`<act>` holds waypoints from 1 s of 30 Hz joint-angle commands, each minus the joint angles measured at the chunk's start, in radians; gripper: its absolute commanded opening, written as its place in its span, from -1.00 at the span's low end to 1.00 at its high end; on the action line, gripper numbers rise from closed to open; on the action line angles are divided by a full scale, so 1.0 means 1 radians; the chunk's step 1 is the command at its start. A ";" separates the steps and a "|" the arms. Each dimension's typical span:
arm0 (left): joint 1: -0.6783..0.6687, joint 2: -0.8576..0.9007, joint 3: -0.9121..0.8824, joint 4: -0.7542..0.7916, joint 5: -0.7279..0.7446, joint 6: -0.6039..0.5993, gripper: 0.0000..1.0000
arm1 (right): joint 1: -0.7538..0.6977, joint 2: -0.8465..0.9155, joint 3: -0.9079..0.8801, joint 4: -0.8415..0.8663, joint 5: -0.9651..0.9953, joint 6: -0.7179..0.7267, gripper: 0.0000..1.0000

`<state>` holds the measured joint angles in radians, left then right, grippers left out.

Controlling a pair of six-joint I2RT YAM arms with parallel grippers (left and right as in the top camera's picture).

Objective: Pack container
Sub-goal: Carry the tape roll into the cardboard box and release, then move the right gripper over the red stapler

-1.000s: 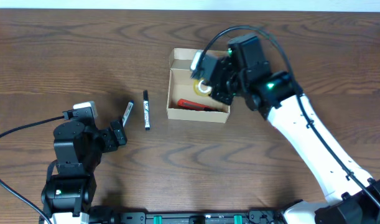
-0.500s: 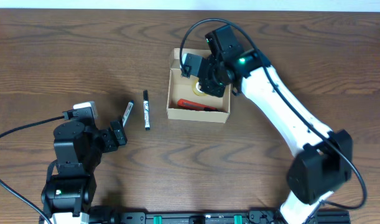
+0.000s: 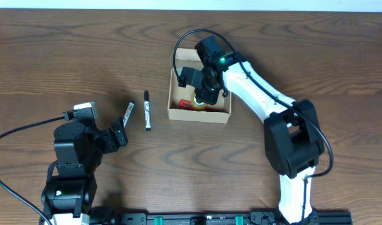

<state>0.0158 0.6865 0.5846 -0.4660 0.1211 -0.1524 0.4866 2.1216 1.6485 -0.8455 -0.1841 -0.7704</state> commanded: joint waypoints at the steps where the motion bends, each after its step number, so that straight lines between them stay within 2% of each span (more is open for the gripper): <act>1: -0.003 -0.001 0.026 -0.002 0.003 0.018 0.90 | -0.003 0.024 0.016 0.017 -0.029 0.064 -0.88; 4: -0.003 -0.001 0.026 -0.002 0.003 0.018 0.91 | -0.003 0.021 0.019 0.039 -0.024 0.085 -0.41; 5: -0.003 -0.001 0.026 -0.002 0.003 0.018 0.90 | -0.003 0.021 0.021 0.045 -0.018 0.091 -0.38; 6: -0.003 -0.001 0.026 -0.002 0.003 0.018 0.90 | -0.003 0.021 0.021 0.049 -0.006 0.094 -0.38; 9: -0.003 -0.001 0.026 -0.002 0.003 0.018 0.90 | -0.003 0.013 0.024 0.048 0.041 0.123 -0.63; 11: -0.003 -0.001 0.026 -0.002 0.002 0.018 0.90 | -0.005 -0.005 0.038 0.045 0.079 0.161 -0.69; 16: -0.003 -0.001 0.026 -0.002 0.002 0.019 0.91 | -0.030 -0.104 0.105 0.066 0.091 0.230 -0.67; 18: -0.003 -0.001 0.026 -0.002 0.002 0.019 0.90 | -0.058 -0.161 0.140 0.084 0.091 0.310 -0.48; 20: -0.003 -0.001 0.026 -0.002 0.002 0.019 0.90 | -0.098 -0.218 0.174 0.091 0.091 0.392 -0.10; 22: -0.003 -0.001 0.026 -0.002 0.002 0.019 0.90 | -0.148 -0.273 0.196 0.095 0.091 0.470 0.10; 23: -0.003 -0.001 0.026 -0.002 0.002 0.019 0.90 | -0.180 -0.304 0.200 0.099 0.091 0.521 0.16; 25: -0.003 -0.001 0.026 -0.002 0.002 0.019 0.90 | -0.249 -0.348 0.200 0.101 0.094 0.648 -0.04; 27: -0.003 -0.001 0.026 -0.002 0.002 0.019 0.90 | -0.328 -0.377 0.200 0.069 0.107 0.793 -0.09; 30: -0.003 -0.001 0.026 -0.002 0.002 0.019 0.91 | -0.435 -0.385 0.200 -0.015 0.114 0.911 0.18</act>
<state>0.0158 0.6865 0.5846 -0.4671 0.1211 -0.1524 0.1390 1.7164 1.8606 -0.7967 -0.0929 -0.1112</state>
